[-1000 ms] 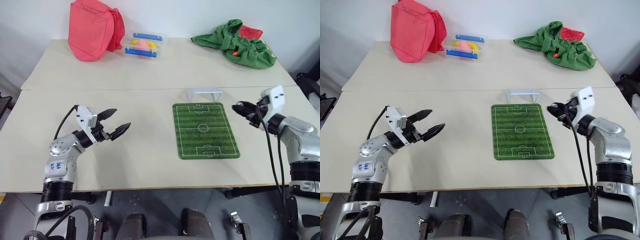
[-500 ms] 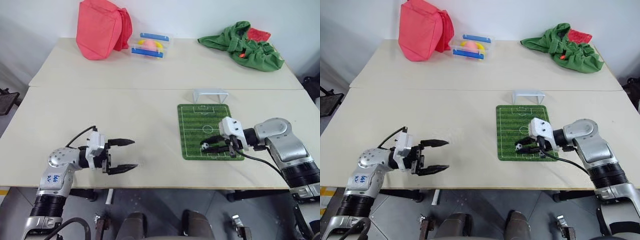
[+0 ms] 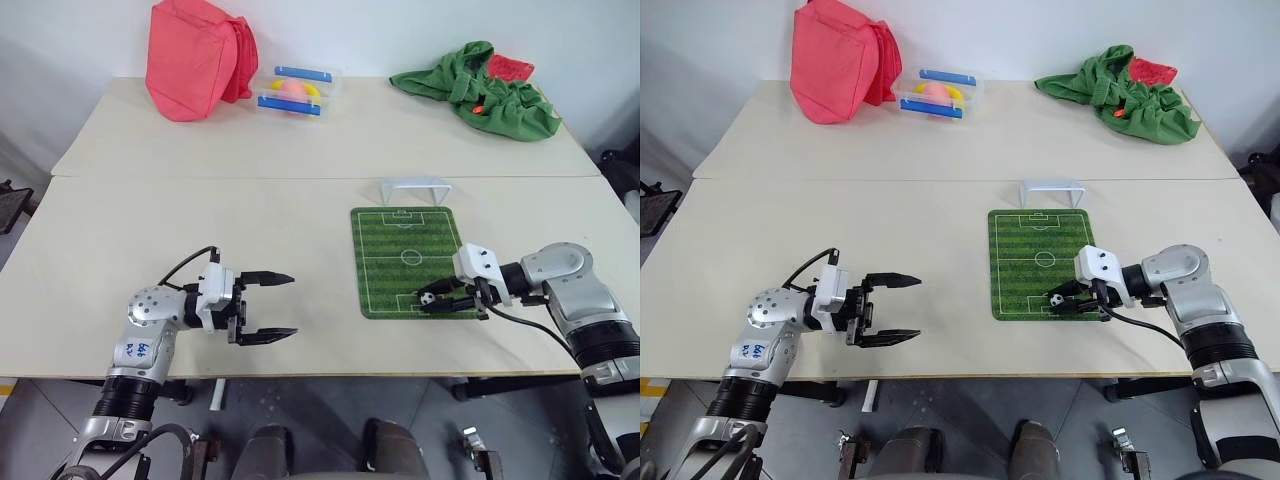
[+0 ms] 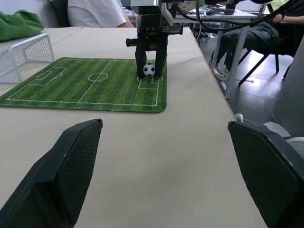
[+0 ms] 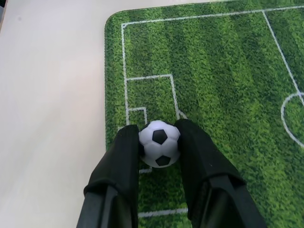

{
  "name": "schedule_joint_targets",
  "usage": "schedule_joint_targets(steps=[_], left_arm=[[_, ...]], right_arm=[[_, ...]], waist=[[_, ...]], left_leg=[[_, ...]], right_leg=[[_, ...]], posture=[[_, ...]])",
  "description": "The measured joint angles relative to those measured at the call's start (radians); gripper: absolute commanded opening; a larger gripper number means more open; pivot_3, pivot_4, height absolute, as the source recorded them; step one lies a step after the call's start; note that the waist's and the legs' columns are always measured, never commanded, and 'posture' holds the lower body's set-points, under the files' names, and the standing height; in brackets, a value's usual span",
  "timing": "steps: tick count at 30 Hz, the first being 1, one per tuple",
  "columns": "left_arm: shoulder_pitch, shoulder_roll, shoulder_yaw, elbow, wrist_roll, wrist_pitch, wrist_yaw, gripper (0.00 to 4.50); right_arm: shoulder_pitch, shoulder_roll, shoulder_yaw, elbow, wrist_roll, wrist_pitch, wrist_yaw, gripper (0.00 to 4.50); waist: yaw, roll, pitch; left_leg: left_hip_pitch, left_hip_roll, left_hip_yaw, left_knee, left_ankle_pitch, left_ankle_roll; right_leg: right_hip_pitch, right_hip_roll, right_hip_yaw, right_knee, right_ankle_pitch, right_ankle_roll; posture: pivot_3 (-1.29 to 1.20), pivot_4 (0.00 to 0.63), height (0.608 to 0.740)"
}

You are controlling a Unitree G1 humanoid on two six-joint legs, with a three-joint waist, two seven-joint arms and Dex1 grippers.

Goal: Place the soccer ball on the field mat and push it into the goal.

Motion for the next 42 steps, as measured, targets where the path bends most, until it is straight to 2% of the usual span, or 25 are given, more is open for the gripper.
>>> schedule_joint_targets(steps=[6, 8, 13, 23, 30, 34, 40, 42], left_arm=[[0.0, 0.001, -0.001, 0.012, 0.002, -0.016, -0.009, 4.5], [0.002, 0.001, -0.002, 0.012, 0.002, -0.016, -0.009, 4.5], [0.005, 0.001, -0.003, 0.012, 0.004, -0.018, -0.006, 4.5], [0.005, -0.002, -0.011, 0.012, 0.01, -0.021, 0.003, 4.5], [0.003, -0.016, -0.014, 0.015, 0.015, -0.026, 0.002, 4.5], [0.001, -0.022, -0.021, 0.02, 0.016, -0.027, 0.001, 4.5], [-0.002, -0.022, -0.021, 0.043, 0.017, -0.03, 0.0, 4.5], [-0.002, -0.021, -0.021, 0.044, 0.017, -0.032, -0.001, 4.5]], right_arm=[[-0.001, 0.017, -0.006, 0.019, 0.0, -0.02, 0.0, 0.84], [-0.004, 0.02, -0.006, 0.025, -0.001, -0.023, 0.001, 1.56], [-0.006, 0.03, -0.006, 0.029, -0.003, -0.038, 0.007, 3.03], [-0.032, 0.033, -0.006, 0.034, -0.015, -0.037, 0.012, 3.03], [-0.07, -0.002, -0.01, -0.094, -0.003, 0.034, 0.005, 3.03], [-0.044, -0.004, -0.05, -0.198, 0.026, 0.093, -0.027, 2.14], [0.138, -0.057, -0.093, -0.381, 0.084, 0.193, -0.039, 0.05], [0.178, -0.063, -0.094, -0.405, 0.09, 0.209, -0.041, 0.02]], waist=[[-0.001, 0.0, 0.0], [-0.002, 0.0, 0.0], [-0.003, 0.0, 0.0], [0.0, 0.0, 0.0], [0.002, 0.0, 0.0], [0.005, 0.0, 0.0], [0.014, 0.0, 0.0], [0.013, 0.0, 0.0]], left_leg=[[0.0, 0.0, 0.0, 0.0, 0.0, 0.0], [0.001, 0.0, 0.0, 0.0, 0.0, 0.0], [0.001, 0.0, 0.0, 0.002, 0.0, 0.0], [0.0, 0.0, 0.0, 0.004, 0.0, 0.0], [0.0, 0.0, 0.0, 0.004, 0.0, 0.0], [0.0, 0.0, 0.0, 0.003, 0.0, 0.0], [-0.001, 0.0, 0.0, 0.003, -0.001, 0.0], [-0.001, 0.0, 0.0, 0.004, -0.001, 0.0]], right_leg=[[0.0, 0.0, 0.0, 0.001, 0.0, 0.0], [0.0, 0.0, 0.0, 0.001, 0.0, 0.0], [0.001, 0.0, 0.001, 0.001, 0.0, 0.0], [0.0, 0.0, 0.001, 0.002, 0.0, 0.0], [0.0, 0.0, 0.001, 0.002, 0.0, 0.0], [0.0, 0.0, 0.001, 0.002, 0.0, 0.0], [0.0, 0.0, 0.001, 0.001, 0.0, 0.0], [0.0, 0.0, 0.001, 0.001, 0.0, 0.0]], posture=[[0.0, 0.15, 0.74], [0.0, 0.15, 0.74], [0.0, 0.15, 0.74], [0.0, 0.15, 0.74], [0.0, 0.15, 0.74], [0.0, 0.15, 0.74], [0.0, 0.15, 0.74], [0.0, 0.15, 0.74]])
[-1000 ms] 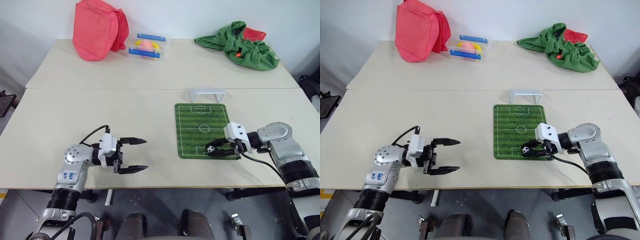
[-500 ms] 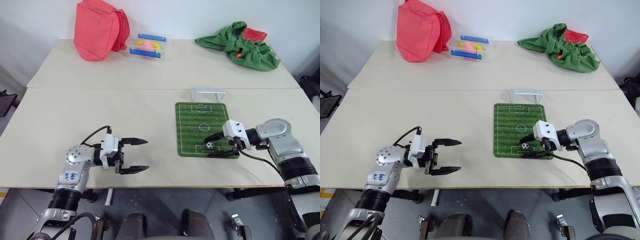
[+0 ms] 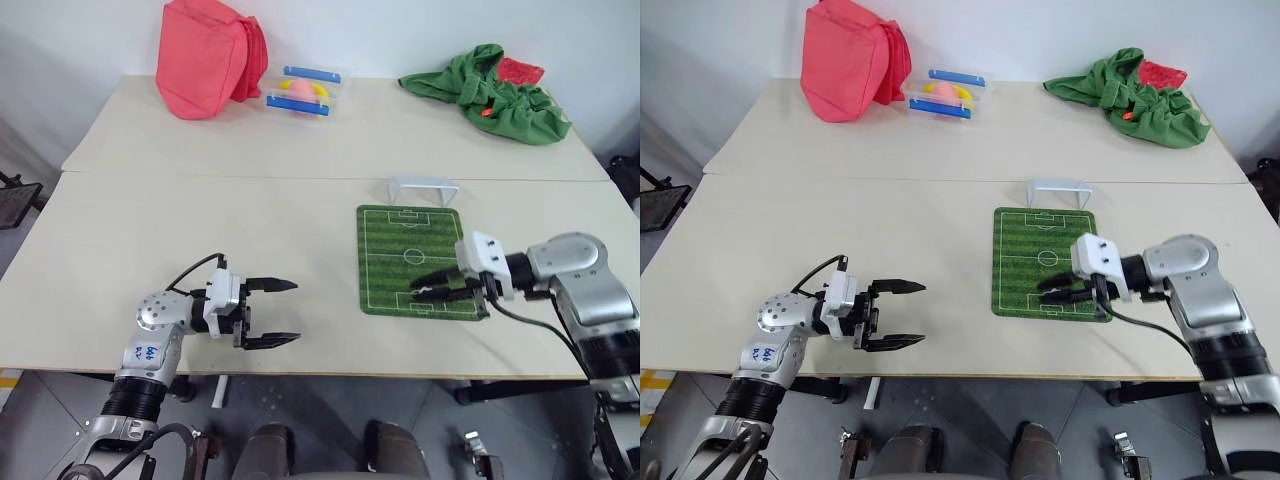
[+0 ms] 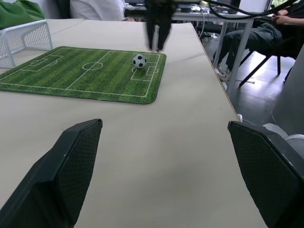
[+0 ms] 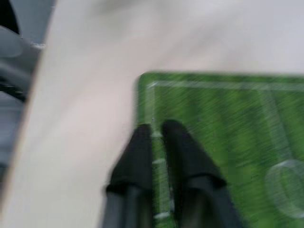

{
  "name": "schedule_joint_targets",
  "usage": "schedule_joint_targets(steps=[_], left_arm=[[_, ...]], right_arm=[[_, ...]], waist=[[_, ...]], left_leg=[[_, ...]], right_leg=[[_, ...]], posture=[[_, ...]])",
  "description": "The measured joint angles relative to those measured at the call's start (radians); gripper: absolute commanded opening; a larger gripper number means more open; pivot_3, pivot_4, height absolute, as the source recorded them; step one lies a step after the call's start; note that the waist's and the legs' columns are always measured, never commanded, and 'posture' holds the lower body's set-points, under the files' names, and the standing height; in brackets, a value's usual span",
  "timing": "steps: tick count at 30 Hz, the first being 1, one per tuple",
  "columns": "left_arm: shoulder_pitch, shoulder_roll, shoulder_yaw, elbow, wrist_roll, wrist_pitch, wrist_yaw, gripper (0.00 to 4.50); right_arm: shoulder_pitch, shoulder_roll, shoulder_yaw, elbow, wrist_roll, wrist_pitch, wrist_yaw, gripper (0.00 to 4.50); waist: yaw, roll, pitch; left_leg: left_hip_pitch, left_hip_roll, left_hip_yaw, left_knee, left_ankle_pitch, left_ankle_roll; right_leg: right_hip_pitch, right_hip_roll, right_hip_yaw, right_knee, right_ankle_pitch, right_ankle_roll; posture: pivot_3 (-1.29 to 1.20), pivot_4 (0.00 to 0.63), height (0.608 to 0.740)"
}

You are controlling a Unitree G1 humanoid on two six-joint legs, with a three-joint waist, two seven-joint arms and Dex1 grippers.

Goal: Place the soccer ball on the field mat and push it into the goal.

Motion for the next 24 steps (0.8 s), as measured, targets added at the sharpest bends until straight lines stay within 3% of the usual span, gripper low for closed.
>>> schedule_joint_targets(steps=[6, 10, 19, 24], left_arm=[[-0.006, 0.0, 0.0, 0.002, 0.0, -0.004, -0.011, 4.5], [-0.013, 0.001, 0.0, 0.006, 0.0, -0.004, -0.014, 4.5], [-0.055, 0.012, 0.003, 0.047, 0.007, -0.007, -0.023, 4.5], [-0.067, 0.013, 0.01, 0.084, 0.017, -0.019, -0.017, 4.5]], right_arm=[[0.038, -0.006, -0.001, 0.02, 0.006, 0.008, -0.019, 0.02], [-0.01, 0.047, 0.005, 0.139, -0.02, -0.035, -0.049, 0.02], [-0.339, 0.154, -0.034, 0.578, -0.107, -0.19, -0.257, 0.02], [-0.428, 0.159, -0.152, 0.588, -0.076, -0.224, -0.394, 0.02]], waist=[[-0.01, 0.0, 0.0], [-0.01, 0.0, 0.0], [-0.011, 0.001, 0.0], [-0.011, 0.001, 0.0]], left_leg=[[0.001, 0.0, 0.001, 0.001, 0.0, 0.0], [0.001, 0.0, 0.001, 0.001, 0.0, 0.0], [0.0, 0.0, 0.0, 0.0, 0.0, 0.0], [0.0, 0.0, 0.0, -0.004, 0.0, 0.0]], right_leg=[[0.0, 0.0, 0.001, 0.001, 0.0, 0.0], [0.0, 0.0, 0.001, 0.0, 0.0, 0.0], [0.0, 0.0, 0.001, 0.001, 0.0, 0.0], [-0.001, 0.001, 0.0, -0.001, 0.0, 0.0]], posture=[[0.0, 0.15, 0.74], [0.0, 0.15, 0.74], [0.0, 0.15, 0.74], [0.0, 0.15, 0.74]])
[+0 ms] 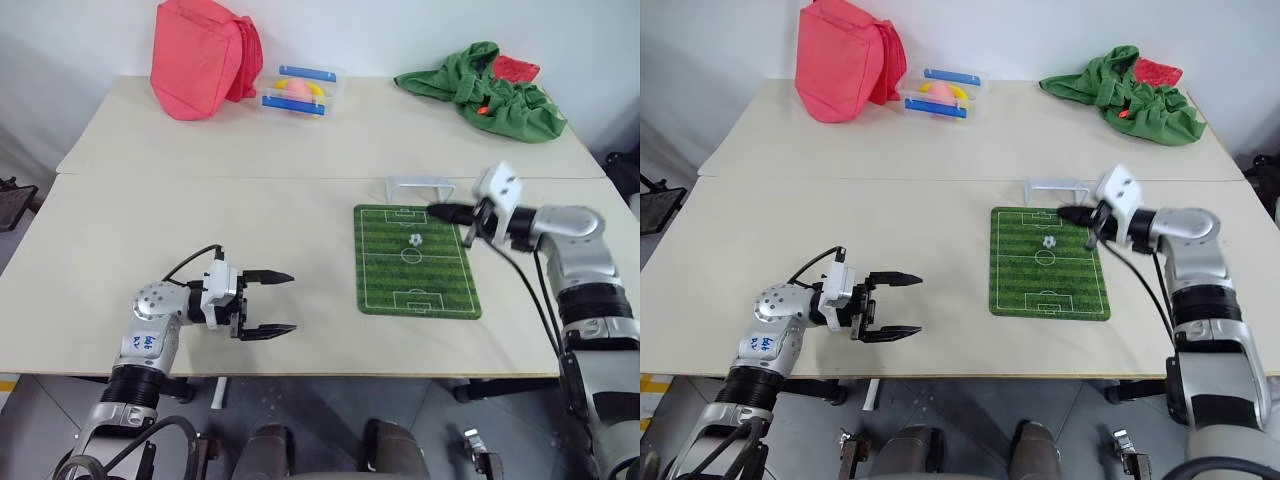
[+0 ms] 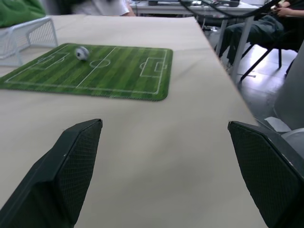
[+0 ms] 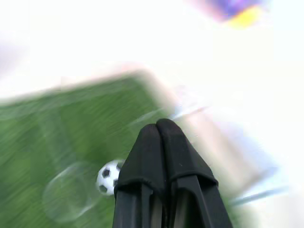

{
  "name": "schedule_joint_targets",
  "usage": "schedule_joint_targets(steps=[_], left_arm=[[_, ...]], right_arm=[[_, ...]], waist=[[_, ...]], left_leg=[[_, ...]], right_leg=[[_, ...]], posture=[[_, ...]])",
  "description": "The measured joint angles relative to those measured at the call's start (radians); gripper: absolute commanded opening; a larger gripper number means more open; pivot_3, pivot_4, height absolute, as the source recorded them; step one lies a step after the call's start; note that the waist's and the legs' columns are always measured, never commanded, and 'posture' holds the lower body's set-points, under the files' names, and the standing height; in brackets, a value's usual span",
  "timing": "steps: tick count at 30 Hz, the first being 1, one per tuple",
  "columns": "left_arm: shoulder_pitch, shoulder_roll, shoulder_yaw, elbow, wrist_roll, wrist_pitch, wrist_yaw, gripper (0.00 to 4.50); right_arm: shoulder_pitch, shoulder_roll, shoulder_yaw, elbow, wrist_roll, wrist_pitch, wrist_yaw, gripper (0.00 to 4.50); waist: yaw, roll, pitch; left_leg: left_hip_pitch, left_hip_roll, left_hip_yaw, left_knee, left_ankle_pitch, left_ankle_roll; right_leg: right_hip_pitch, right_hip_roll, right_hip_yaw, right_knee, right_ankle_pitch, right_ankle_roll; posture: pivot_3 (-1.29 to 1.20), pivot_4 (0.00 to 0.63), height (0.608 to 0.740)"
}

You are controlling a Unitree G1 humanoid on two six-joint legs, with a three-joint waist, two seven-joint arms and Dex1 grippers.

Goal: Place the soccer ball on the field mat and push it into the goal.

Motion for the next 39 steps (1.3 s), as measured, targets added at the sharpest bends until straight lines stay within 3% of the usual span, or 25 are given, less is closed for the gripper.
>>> schedule_joint_targets(steps=[6, 15, 18, 23, 29, 39], left_arm=[[-0.001, -0.005, 0.023, 0.025, 0.001, -0.008, 0.035, 4.5], [0.01, -0.01, 0.101, 0.058, -0.01, 0.002, 0.13, 4.5], [0.013, -0.019, 0.121, 0.044, -0.025, 0.034, 0.168, 4.5], [0.012, -0.015, 0.183, 0.014, -0.074, 0.105, 0.235, 4.5], [0.007, 0.03, 0.256, 0.002, -0.118, 0.181, 0.26, 4.5], [0.0, 0.032, 0.257, 0.002, -0.121, 0.213, 0.225, 4.5]], right_arm=[[0.151, -0.023, -0.037, -0.216, 0.058, 0.113, 0.005, 0.02], [0.392, -0.161, -0.123, -0.292, 0.11, 0.254, 0.053, 0.02], [0.437, -0.169, -0.138, -0.297, 0.123, 0.267, 0.066, 0.66], [0.449, -0.197, -0.187, -0.26, 0.146, 0.217, 0.11, 2.33], [0.448, -0.231, -0.194, -0.064, 0.128, 0.104, 0.176, 4.34], [0.431, -0.231, -0.223, 0.011, 0.15, 0.065, 0.249, 4.47]], waist=[[0.004, 0.0, 0.0], [-0.001, 0.0, 0.0], [-0.003, 0.0, 0.0], [0.001, 0.0, 0.0], [0.002, 0.0, 0.0], [0.0, 0.0, 0.0]], left_leg=[[0.0, 0.0, 0.0, -0.001, 0.0, 0.0], [0.001, 0.0, 0.002, -0.001, 0.0, 0.0], [0.001, 0.0, 0.002, 0.0, 0.0, 0.0], [0.001, 0.0, 0.002, 0.001, 0.0, 0.0], [0.001, 0.0, 0.002, 0.001, 0.0, 0.0], [0.001, 0.0, 0.002, 0.001, 0.0, 0.0]], right_leg=[[0.0, 0.0, 0.0, -0.001, 0.0, 0.0], [0.0, 0.0, 0.001, -0.001, 0.0, 0.0], [0.0, 0.0, 0.001, 0.0, 0.0, 0.0], [0.001, 0.0, 0.002, 0.0, 0.0, 0.0], [0.001, 0.0, 0.002, -0.001, 0.0, 0.0], [0.001, 0.0, 0.002, 0.0, 0.0, 0.0]], posture=[[0.0, 0.15, 0.74], [0.0, 0.15, 0.74], [0.0, 0.15, 0.74], [0.0, 0.15, 0.74], [0.0, 0.15, 0.74], [0.0, 0.15, 0.74]])
